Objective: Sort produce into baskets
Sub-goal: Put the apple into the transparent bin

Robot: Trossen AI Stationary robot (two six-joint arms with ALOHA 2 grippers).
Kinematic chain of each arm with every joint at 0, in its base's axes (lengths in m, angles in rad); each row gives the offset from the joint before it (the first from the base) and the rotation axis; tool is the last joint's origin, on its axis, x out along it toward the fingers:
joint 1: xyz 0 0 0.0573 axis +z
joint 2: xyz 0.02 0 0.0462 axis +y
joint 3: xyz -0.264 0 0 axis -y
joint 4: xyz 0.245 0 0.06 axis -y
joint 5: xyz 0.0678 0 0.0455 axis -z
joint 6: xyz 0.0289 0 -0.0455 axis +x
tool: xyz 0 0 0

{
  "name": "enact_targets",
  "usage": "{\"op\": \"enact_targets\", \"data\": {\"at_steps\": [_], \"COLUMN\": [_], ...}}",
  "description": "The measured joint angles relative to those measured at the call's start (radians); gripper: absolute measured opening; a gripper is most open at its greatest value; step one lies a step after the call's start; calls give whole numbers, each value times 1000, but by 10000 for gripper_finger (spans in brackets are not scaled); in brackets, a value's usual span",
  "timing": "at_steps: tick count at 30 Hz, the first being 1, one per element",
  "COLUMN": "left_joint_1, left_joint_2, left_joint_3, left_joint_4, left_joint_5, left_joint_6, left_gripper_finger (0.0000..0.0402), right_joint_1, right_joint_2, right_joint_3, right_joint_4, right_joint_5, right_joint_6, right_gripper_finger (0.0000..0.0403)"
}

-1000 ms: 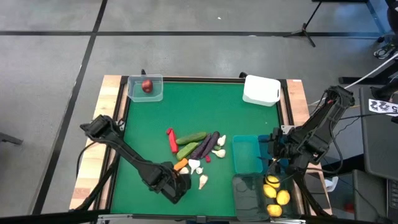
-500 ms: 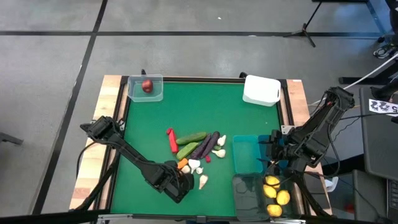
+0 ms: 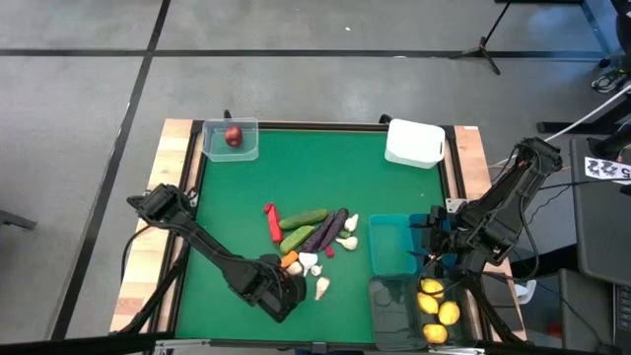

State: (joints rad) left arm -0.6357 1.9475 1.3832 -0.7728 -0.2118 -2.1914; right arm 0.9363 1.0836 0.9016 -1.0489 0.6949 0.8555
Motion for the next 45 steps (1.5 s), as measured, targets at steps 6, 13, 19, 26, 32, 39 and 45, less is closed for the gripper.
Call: {"op": "enact_targets", "data": {"at_steps": [6,13,19,26,32,39,45], "left_joint_1": [-9,-8,-4,26,102,263,471], "left_joint_2": [-45,-120,-178,-216,-254,-316,-391], "left_joint_3": [-5,-4,-2,-2,-1,-1,-1], "left_joint_4": [-58,-154,-336,-552,-726,-796,-793], "left_joint_5": [-4,-14,-22,-68,-155,-344,-515], "left_joint_6": [19,45,67,112,214,430,718], "left_gripper_finger": [303,302,302,302,302,302,302], "right_joint_1": [0,-1,-2,-1,-1,-1,-1], "right_joint_2": [0,0,0,0,-1,-1,-1], "right_joint_3": [0,0,0,0,0,0,0], "right_joint_4": [1,0,3,5,9,23,30], "right_joint_5": [0,0,20,21,22,23,35], "right_joint_6": [0,0,0,2,3,3,3], "right_gripper_finger": [319,319,319,319,319,319,319]}}
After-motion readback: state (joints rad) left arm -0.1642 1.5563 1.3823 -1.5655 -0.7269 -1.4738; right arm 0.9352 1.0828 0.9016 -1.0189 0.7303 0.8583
